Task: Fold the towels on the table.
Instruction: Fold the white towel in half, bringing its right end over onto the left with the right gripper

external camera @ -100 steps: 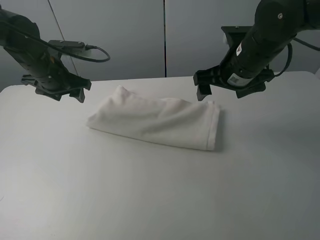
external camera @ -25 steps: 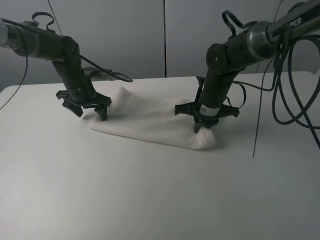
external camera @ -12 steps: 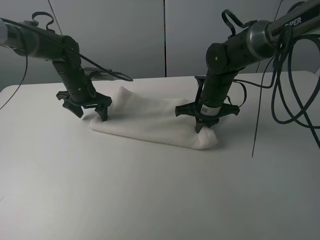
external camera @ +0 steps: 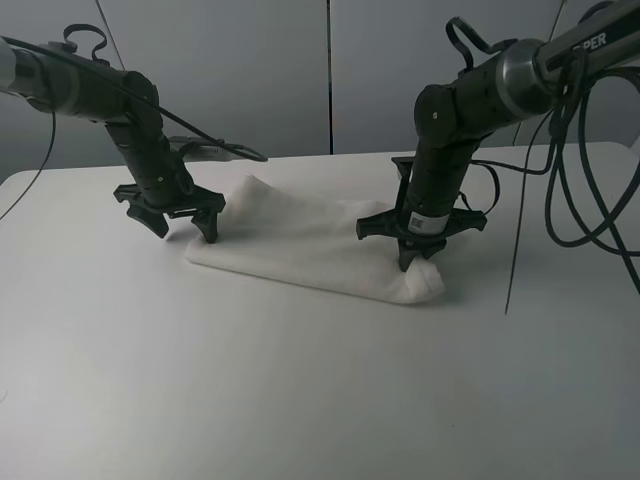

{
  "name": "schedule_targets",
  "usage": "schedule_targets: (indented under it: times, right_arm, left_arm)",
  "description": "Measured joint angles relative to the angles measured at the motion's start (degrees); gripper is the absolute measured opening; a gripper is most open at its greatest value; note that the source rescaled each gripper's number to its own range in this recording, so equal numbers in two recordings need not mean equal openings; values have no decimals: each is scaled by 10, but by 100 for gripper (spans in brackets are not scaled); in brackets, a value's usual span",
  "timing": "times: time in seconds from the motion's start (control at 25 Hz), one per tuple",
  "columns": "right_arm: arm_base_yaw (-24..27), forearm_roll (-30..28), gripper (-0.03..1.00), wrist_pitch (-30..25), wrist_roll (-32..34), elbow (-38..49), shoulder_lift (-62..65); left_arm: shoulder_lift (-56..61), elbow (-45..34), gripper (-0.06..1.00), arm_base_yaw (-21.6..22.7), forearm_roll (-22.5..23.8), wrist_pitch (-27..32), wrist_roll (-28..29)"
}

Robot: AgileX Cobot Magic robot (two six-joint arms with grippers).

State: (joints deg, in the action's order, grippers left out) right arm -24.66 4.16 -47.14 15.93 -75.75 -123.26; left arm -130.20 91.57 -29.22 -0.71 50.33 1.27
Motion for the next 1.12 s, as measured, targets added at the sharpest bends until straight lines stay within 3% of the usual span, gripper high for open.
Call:
schedule_targets:
  times: [0.32, 0.44, 0.96, 1.12]
  right_arm:
    - [0, 51, 2, -3, -37, 4, 84]
    - [0, 101, 2, 5, -62, 4, 102]
    - [0, 499, 2, 37, -311, 4, 104]
    - [0, 573, 2, 49, -361, 4, 104]
  left_arm:
    - [0, 0, 100, 0, 7, 0, -1]
    - [0, 0, 100, 0, 7, 0, -1]
    - [0, 0, 100, 0, 7, 0, -13]
    - [0, 0, 100, 0, 7, 0, -13]
